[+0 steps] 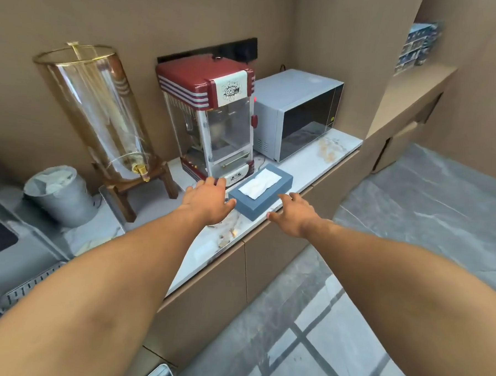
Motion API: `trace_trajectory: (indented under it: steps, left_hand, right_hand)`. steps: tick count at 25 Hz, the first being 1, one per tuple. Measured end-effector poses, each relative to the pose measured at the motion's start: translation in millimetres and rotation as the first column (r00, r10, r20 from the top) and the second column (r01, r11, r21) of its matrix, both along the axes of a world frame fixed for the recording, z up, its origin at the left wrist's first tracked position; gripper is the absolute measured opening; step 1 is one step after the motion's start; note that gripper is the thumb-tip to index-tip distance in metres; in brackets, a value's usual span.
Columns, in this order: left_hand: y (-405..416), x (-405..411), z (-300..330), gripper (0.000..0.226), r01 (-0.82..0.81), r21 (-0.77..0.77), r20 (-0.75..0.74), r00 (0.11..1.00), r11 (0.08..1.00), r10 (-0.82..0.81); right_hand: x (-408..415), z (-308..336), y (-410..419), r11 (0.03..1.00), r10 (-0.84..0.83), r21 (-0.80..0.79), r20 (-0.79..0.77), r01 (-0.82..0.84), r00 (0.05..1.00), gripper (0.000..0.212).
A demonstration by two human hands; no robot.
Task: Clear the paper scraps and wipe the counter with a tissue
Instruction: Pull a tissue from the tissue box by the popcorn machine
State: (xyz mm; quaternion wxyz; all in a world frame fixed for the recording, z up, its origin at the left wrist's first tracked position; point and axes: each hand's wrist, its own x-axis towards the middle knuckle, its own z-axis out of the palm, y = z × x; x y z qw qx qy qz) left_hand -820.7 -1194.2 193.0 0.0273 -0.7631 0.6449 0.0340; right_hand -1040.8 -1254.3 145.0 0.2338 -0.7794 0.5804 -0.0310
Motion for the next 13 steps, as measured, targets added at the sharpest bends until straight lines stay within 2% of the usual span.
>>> trace_trajectory:
  steps: [7,13]
  left_hand:
    - [-67.8,1.6,-35.0,0.06,-0.046,0.074,-0.011,0.999,0.996,0.047]
    - [-152.2,23.9,-73.0,0.054,-0.04,0.133,-0.053,0.997,0.99,0.047]
  right_hand:
    - [-2.9,-28.8,-75.9,0.998,0.04,0.043,0.037,-0.041,0.999,0.075]
    - [17.3,-47.6,-162.6,0.996,0.089,0.025,-0.031,-0.088,0.996,0.07]
